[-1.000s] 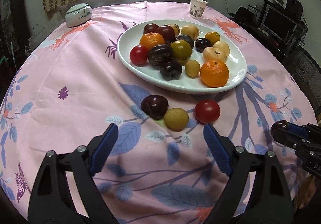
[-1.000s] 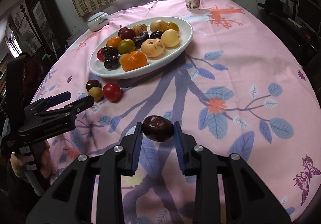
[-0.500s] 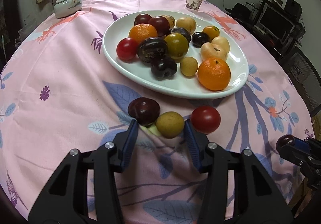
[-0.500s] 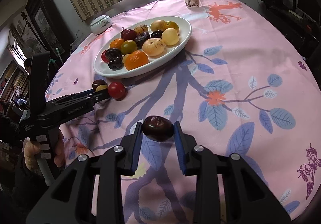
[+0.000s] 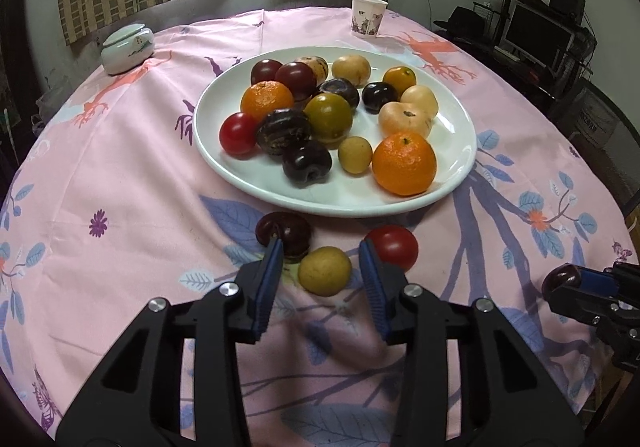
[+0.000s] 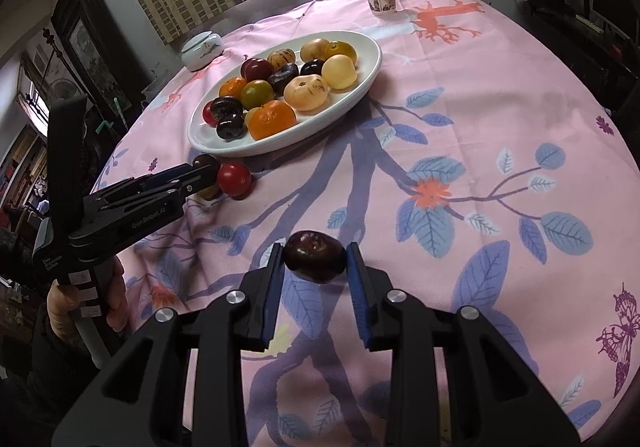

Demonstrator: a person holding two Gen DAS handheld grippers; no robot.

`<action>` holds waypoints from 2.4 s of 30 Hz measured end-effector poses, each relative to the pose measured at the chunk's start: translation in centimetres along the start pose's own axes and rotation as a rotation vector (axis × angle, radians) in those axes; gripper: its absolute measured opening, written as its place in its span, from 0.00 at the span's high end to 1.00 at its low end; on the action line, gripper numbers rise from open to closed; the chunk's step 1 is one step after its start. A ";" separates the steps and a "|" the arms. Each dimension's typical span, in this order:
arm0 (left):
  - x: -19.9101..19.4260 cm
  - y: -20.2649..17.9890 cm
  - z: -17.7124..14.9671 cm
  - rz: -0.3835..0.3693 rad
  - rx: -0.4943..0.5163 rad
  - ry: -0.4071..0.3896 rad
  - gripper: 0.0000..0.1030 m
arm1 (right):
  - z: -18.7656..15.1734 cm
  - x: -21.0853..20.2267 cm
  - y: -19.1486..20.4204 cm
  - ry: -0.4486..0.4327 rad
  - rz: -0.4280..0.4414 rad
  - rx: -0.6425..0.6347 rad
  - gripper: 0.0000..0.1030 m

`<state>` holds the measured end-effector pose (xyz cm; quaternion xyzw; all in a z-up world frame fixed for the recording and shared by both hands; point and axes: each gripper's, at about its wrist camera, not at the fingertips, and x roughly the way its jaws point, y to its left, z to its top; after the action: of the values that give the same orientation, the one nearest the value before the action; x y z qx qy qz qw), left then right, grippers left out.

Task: Organize fruits
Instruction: 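Grasp a dark red plum with the right gripper while the left grasps an olive-green fruit, then carry both fruits onto the white plate and open both grippers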

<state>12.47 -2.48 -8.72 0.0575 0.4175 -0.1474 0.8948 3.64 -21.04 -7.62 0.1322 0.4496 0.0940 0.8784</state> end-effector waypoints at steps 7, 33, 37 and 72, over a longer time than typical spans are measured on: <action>0.5 -0.4 -0.8 -0.028 0.026 0.057 0.68 | 0.1 0.0 -0.2 0.001 0.008 0.009 0.69; -0.9 -0.4 -0.9 -0.099 -0.027 -0.021 0.74 | 0.1 -0.1 1.8 0.011 0.000 -0.017 0.69; -3.5 -0.9 -2.5 -0.139 -0.036 -0.049 0.74 | 0.0 -0.5 2.4 0.006 0.001 -0.027 0.69; 2.8 -2.1 12.7 -0.104 -0.006 0.017 0.73 | 13.5 7.0 0.8 0.025 -0.126 -0.128 0.69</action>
<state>22.81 -7.91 -2.65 0.0341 0.4279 -0.1917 0.8826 18.63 -20.25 -5.10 0.0461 0.4608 0.0686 0.8836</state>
